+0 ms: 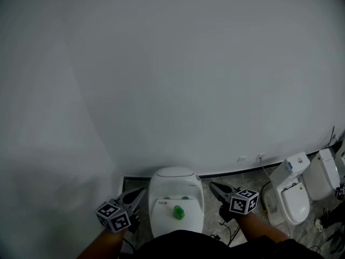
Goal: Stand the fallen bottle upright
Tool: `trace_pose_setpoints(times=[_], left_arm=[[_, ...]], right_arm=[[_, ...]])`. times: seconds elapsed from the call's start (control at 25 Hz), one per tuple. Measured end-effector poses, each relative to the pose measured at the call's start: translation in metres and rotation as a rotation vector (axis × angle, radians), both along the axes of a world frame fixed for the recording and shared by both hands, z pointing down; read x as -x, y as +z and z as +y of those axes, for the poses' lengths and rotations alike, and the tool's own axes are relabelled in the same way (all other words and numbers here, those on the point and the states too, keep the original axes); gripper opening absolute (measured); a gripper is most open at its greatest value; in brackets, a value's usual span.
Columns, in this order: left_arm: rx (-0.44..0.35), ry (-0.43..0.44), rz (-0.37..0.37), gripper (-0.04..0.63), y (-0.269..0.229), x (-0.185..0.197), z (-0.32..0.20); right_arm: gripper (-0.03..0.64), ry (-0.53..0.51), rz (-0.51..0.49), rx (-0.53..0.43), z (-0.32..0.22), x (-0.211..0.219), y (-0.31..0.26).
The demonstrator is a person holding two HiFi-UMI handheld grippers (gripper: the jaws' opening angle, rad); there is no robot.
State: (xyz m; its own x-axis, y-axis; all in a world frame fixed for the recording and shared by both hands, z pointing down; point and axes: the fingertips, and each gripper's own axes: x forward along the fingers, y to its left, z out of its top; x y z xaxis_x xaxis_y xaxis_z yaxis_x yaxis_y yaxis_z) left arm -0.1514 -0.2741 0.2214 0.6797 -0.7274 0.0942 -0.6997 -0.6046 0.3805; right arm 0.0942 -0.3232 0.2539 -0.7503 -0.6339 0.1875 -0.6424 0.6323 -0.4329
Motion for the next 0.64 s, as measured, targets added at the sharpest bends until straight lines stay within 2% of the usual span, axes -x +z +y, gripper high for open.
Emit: trace_pose_setpoints(times=[0.36, 0.64], left_arm=[[0.004, 0.0, -0.002, 0.006, -0.004, 0.003, -0.011], [-0.01, 0.002, -0.013, 0.006, -0.01, 0.001, 0.0]], right_arm=[[0.012, -0.023, 0.021, -0.008, -0.012, 0.005, -0.005], [0.012, -0.039, 0.025, -0.013, -0.001, 0.005, -0.013]])
